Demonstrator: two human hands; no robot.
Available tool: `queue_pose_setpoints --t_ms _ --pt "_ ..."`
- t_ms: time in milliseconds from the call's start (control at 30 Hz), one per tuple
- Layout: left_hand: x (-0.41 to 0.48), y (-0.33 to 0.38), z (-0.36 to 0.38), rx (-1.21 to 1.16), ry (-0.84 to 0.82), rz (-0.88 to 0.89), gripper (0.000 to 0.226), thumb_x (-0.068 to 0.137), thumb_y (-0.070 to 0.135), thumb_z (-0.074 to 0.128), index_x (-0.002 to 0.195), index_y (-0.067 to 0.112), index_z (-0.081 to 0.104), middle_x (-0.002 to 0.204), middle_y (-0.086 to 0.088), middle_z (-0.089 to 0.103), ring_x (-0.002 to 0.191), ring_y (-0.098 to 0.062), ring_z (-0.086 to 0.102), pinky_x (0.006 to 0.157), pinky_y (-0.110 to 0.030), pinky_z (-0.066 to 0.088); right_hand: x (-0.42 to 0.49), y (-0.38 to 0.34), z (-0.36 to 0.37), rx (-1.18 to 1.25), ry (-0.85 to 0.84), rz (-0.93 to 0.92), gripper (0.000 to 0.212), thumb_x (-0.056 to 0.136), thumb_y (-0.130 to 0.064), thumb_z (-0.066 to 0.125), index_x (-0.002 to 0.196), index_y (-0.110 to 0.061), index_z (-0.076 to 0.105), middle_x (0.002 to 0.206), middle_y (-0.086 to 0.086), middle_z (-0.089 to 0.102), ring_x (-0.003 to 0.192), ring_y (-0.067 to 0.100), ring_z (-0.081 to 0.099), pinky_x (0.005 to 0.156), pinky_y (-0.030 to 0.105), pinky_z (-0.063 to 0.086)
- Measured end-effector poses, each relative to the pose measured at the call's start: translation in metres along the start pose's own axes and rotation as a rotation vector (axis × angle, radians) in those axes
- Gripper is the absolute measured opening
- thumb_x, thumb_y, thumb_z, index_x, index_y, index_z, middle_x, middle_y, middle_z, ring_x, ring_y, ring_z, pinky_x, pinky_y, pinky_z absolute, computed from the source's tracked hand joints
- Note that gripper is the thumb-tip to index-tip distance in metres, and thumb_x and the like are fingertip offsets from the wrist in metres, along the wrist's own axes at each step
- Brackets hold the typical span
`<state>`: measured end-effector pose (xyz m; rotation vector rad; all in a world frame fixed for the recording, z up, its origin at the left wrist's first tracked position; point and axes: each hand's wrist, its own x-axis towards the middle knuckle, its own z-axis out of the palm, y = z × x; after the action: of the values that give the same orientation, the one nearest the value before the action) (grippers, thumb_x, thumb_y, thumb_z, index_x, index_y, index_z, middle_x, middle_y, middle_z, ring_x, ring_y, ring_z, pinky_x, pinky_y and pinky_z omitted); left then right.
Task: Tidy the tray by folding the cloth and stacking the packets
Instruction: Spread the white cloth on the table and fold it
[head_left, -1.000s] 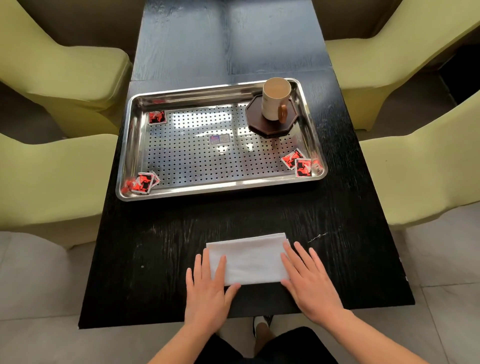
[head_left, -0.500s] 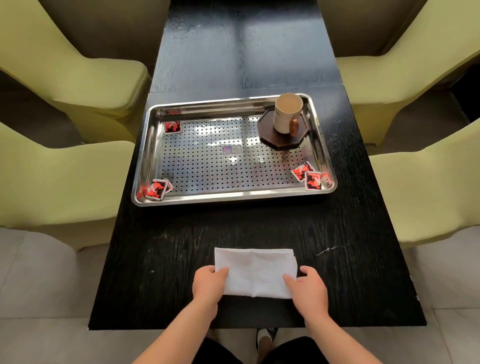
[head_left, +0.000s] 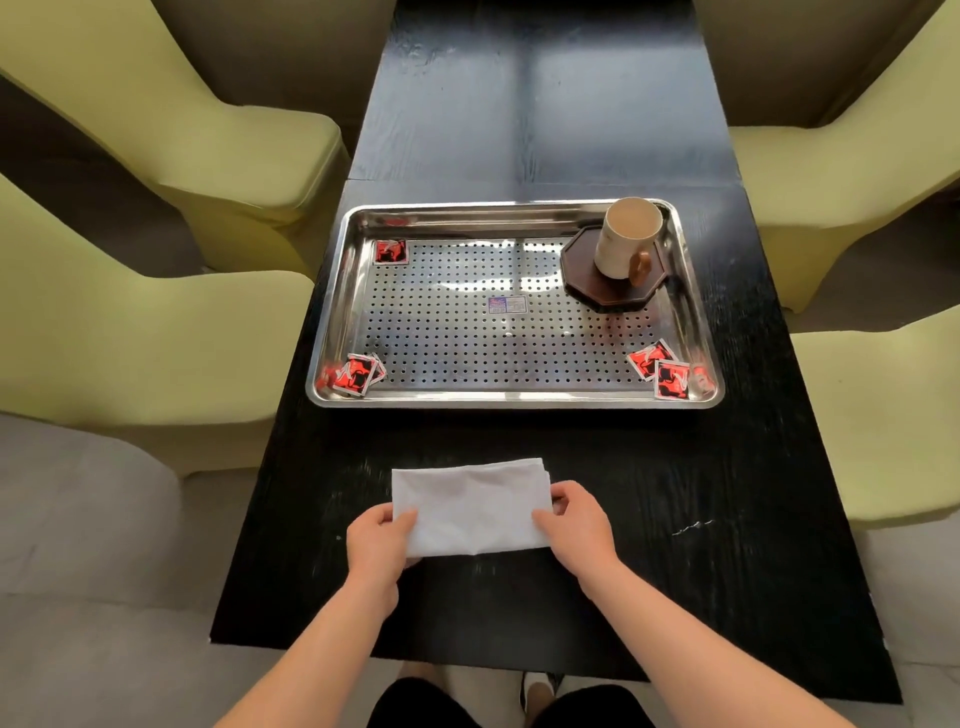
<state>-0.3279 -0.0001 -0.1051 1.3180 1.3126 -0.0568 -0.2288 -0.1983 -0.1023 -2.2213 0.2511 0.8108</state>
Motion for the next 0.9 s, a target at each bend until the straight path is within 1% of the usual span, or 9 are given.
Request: queue_pose_setpoints --t_ms 67,133,233,333,500,600,667,767,900 --pt "0.001 -0.001 -0.004 0.0 -0.002 -0.008 0.015 0.095 0.012 0.062 0.109 0.014 0.066 0.105 -0.007 0.068 0.096 -0.026 0.068 0.076 -0.043 0.063 -0.006 -0.002 0.006 -0.183 0.113 -0.066 0.041 0.09 -0.024 0.067 0.129 -0.02 0.054 0.121 0.0 0.057 0.108 0.016 0.054 0.087 0.031 0.052" --pt "-0.001 -0.001 -0.006 0.012 -0.003 0.029 0.018 0.094 0.01 0.063 0.11 0.015 0.067 0.104 -0.005 0.07 0.095 -0.023 0.069 0.075 -0.041 0.063 -0.014 -0.003 0.011 -0.28 0.257 -0.258 0.044 0.091 -0.021 0.065 0.134 -0.021 0.052 0.122 -0.003 0.055 0.111 0.014 0.049 0.09 0.03 0.051" --pt "-0.006 0.0 -0.005 0.055 -0.007 0.11 0.017 0.092 0.011 0.065 0.107 0.02 0.067 0.099 0.0 0.072 0.09 -0.018 0.071 0.068 -0.033 0.063 -0.023 -0.012 0.026 -0.063 0.067 -0.406 0.035 0.096 -0.015 0.054 0.13 -0.024 0.058 0.118 -0.012 0.059 0.103 0.004 0.053 0.086 0.018 0.047" --pt "-0.013 0.005 0.0 0.129 0.013 0.179 0.019 0.091 0.013 0.066 0.107 0.023 0.067 0.096 0.003 0.071 0.086 -0.014 0.07 0.069 -0.033 0.063 -0.025 -0.034 0.045 0.255 -0.198 -0.265 0.036 0.101 -0.022 0.05 0.136 -0.032 0.052 0.131 -0.014 0.056 0.112 0.002 0.054 0.08 0.011 0.044" --pt "-0.033 0.016 0.015 0.355 0.001 0.411 0.023 0.086 0.015 0.064 0.107 0.025 0.068 0.091 0.009 0.069 0.081 -0.006 0.066 0.07 -0.03 0.059 -0.017 -0.049 0.058 0.576 -0.29 0.044 0.046 0.103 -0.025 0.05 0.148 -0.022 0.043 0.136 -0.005 0.052 0.117 0.011 0.054 0.098 0.03 0.05" --pt "-0.046 0.018 0.032 0.482 -0.048 0.552 0.03 0.089 0.023 0.066 0.119 0.029 0.064 0.097 0.012 0.062 0.084 -0.005 0.062 0.069 -0.017 0.051 -0.016 -0.043 0.047 0.681 -0.313 0.088 0.036 0.104 -0.027 0.05 0.139 -0.023 0.055 0.132 -0.002 0.062 0.117 0.012 0.06 0.095 0.032 0.055" --pt "-0.053 0.017 0.042 0.525 -0.077 0.614 0.035 0.09 0.025 0.066 0.124 0.032 0.061 0.094 0.013 0.057 0.081 -0.004 0.06 0.063 -0.013 0.047 -0.018 -0.038 0.035 0.728 -0.336 0.068 0.03 0.104 -0.031 0.046 0.12 -0.027 0.071 0.12 -0.002 0.072 0.114 0.012 0.065 0.088 0.028 0.057" --pt "-0.062 0.015 0.055 0.568 -0.152 0.702 0.038 0.087 0.026 0.067 0.123 0.035 0.06 0.093 0.016 0.052 0.082 -0.002 0.058 0.065 -0.013 0.048 -0.019 -0.029 0.017 0.728 -0.305 0.034 0.04 0.103 -0.046 0.042 0.107 -0.026 0.077 0.106 0.0 0.077 0.103 0.014 0.072 0.089 0.035 0.058" --pt "-0.067 0.009 0.07 0.606 -0.242 0.714 0.023 0.086 0.026 0.069 0.108 0.026 0.063 0.094 0.013 0.056 0.087 -0.007 0.059 0.073 -0.021 0.052 -0.018 -0.021 0.003 0.38 -0.182 -0.094 0.029 0.091 -0.054 0.06 0.091 -0.029 0.074 0.088 -0.006 0.075 0.085 0.012 0.072 0.072 0.026 0.06"
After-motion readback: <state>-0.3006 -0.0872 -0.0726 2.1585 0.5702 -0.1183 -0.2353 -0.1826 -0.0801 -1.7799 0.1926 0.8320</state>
